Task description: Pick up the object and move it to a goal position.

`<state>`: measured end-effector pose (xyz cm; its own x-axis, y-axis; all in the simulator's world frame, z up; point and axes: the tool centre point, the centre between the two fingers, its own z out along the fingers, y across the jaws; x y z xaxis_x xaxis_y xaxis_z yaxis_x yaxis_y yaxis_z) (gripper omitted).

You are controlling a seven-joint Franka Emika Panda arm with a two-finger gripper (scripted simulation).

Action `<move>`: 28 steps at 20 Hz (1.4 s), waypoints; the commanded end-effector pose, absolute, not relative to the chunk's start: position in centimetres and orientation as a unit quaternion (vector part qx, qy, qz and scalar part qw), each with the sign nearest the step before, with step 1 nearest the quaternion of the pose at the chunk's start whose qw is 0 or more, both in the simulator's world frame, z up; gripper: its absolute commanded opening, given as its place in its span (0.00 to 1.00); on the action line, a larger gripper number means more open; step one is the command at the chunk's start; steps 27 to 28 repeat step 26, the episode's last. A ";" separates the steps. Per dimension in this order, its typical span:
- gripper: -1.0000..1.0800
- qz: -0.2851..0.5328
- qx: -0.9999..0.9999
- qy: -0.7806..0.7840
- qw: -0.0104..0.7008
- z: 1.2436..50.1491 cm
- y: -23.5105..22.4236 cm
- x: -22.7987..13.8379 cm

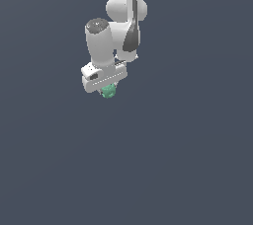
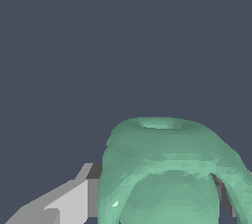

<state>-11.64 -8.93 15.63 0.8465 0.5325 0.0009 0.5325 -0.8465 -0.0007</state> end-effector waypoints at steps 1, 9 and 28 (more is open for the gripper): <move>0.00 -0.001 -0.961 -0.277 0.001 18.2 -10.3 -12.2; 0.00 -0.001 -0.961 -0.277 0.001 25.5 -14.4 -13.6; 0.00 0.000 -0.961 -0.277 0.000 32.0 -18.2 -14.4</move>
